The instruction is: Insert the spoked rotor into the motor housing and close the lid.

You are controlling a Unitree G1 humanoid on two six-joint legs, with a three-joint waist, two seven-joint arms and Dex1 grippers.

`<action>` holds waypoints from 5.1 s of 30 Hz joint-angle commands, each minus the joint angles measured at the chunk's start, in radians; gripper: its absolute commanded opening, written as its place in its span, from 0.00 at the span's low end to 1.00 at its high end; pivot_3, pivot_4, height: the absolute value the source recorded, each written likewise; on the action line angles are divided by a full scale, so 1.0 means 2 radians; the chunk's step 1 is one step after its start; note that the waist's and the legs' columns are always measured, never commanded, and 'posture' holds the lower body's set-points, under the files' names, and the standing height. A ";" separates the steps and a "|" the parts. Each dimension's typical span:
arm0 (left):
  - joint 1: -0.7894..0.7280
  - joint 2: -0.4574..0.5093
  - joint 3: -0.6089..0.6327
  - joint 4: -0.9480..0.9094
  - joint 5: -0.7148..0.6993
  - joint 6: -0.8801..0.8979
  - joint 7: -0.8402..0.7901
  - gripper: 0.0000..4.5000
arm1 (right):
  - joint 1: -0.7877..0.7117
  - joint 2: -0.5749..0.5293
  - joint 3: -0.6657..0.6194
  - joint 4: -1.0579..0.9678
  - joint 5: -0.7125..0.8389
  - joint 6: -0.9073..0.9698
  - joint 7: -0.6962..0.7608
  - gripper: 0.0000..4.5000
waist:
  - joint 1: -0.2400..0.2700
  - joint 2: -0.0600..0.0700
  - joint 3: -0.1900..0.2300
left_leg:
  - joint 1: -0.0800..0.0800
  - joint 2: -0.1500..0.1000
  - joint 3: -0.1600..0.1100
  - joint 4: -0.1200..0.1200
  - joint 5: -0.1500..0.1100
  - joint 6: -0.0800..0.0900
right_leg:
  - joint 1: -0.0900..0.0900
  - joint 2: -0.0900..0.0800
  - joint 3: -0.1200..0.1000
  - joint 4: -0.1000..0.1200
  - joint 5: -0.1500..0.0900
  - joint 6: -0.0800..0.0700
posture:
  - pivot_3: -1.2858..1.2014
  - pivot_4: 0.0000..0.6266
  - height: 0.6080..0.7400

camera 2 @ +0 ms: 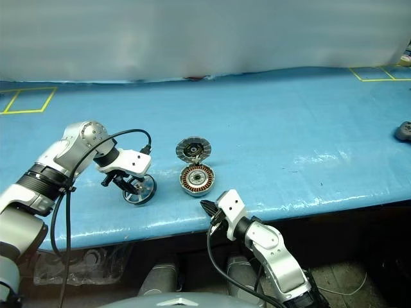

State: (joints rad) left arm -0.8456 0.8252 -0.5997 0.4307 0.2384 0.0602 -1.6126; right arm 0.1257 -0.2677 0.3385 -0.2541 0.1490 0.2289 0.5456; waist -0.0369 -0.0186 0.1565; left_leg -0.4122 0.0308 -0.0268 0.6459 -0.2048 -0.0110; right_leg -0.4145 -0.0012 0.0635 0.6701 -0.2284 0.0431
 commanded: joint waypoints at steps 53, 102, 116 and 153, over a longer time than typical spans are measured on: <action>0.079 -0.125 0.128 -0.131 -0.181 0.055 0.182 0.34 | 0.003 0.028 -0.074 0.017 0.061 -0.062 0.011 0.00 | 0.000 0.000 0.000 | 0.000 0.000 0.000 0.000 0.000 0.000 | 0.000 0.001 0.001 0.000 0.000 0.000 | 0.52 0.24 1.00; 0.003 -0.141 0.101 0.015 -0.113 -0.030 0.102 0.34 | 0.029 0.031 -0.081 0.047 0.052 -0.096 0.011 0.00 | 0.000 0.000 0.000 | 0.000 0.000 0.000 0.000 0.000 0.000 | 0.000 0.001 0.001 -0.001 0.000 0.000 | 0.52 0.24 1.00; -0.010 -0.157 0.091 0.046 -0.102 -0.059 0.067 0.34 | 0.022 0.027 -0.084 0.061 0.039 -0.115 0.006 0.00 | 0.000 0.000 0.000 | 0.000 0.000 0.000 0.000 0.000 0.000 | 0.000 0.001 0.001 -0.001 0.000 0.000 | 0.52 0.24 1.00; -0.023 -0.176 0.099 0.047 -0.080 -0.040 0.079 0.34 | 0.030 0.026 -0.081 0.059 0.029 -0.111 -0.004 0.00 | 0.000 0.000 0.000 | 0.000 0.000 0.000 0.000 0.000 0.001 | 0.000 0.001 0.002 -0.001 0.000 0.001 | 0.52 0.24 1.00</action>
State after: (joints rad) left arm -0.8830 0.4740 -0.4052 0.5421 0.0781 -0.0203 -1.4617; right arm 0.1841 -0.2187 0.1809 -0.1169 0.2041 0.0234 0.5382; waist -0.0361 -0.0180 0.1564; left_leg -0.4129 0.0299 -0.0264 0.6462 -0.2056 -0.0097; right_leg -0.4136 0.0001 0.0666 0.6677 -0.2277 0.0442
